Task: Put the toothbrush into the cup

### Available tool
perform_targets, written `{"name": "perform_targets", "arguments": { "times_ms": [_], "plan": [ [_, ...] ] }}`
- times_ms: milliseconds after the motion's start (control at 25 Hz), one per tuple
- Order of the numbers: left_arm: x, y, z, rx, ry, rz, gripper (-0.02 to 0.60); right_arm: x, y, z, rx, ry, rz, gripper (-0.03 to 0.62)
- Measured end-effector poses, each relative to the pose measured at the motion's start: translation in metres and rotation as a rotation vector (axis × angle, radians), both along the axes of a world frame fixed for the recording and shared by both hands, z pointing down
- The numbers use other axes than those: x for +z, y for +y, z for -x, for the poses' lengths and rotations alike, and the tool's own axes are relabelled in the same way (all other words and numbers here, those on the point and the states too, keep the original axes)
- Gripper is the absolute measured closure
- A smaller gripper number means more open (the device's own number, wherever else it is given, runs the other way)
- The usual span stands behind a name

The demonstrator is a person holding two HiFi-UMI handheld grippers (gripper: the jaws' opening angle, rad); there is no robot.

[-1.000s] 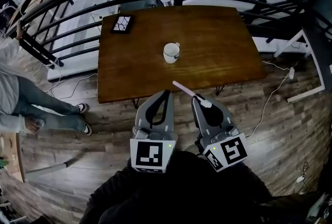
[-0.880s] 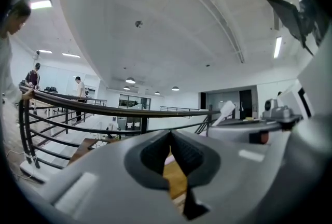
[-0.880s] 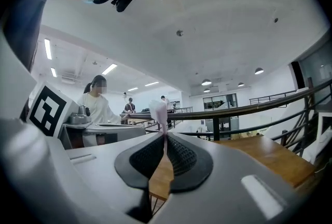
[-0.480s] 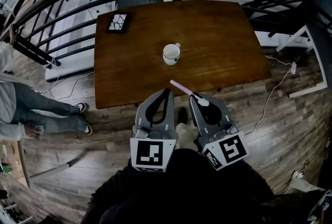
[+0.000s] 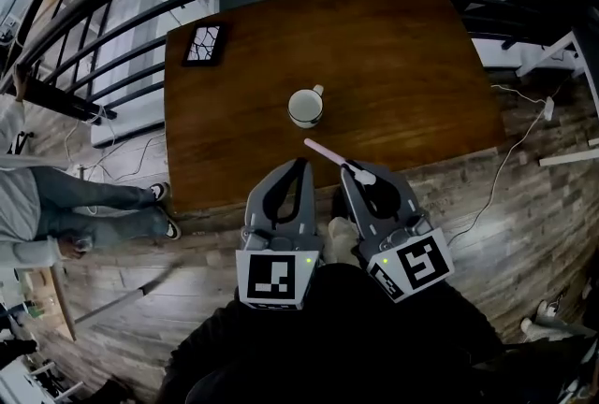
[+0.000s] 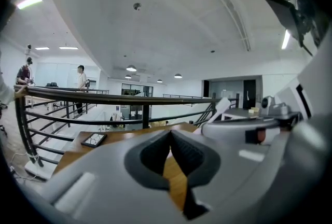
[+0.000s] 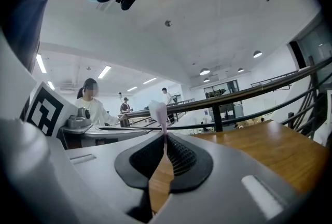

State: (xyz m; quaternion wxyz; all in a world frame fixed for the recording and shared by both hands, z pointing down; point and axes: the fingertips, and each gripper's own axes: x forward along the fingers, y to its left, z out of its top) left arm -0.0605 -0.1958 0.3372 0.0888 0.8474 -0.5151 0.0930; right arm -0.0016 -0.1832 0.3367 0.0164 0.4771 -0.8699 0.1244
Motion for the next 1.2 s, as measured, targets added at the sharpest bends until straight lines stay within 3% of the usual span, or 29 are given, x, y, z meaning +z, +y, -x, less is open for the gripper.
{"name": "perform_targets", "arguments": {
  "times_ms": [160, 360, 520, 800, 1200],
  "plan": [
    [0.003, -0.030, -0.010, -0.009, -0.030, 0.008, 0.572, 0.001, -0.033, -0.007, -0.019, -0.032, 0.002, 0.572],
    [-0.016, -0.063, -0.022, -0.045, -0.060, -0.040, 0.572, -0.016, -0.069, -0.014, -0.075, -0.054, -0.047, 0.572],
    [-0.033, -0.081, -0.021, -0.097, -0.076, -0.094, 0.572, -0.032, -0.091, -0.014, -0.125, -0.070, -0.097, 0.572],
    [-0.039, -0.106, -0.003, -0.192, -0.065, -0.117, 0.572, -0.040, -0.119, 0.000, -0.216, -0.047, -0.141, 0.572],
    [-0.026, -0.132, 0.011, -0.185, -0.014, -0.070, 0.572, -0.021, -0.140, 0.011, -0.205, 0.002, -0.061, 0.572]
  ]
}}
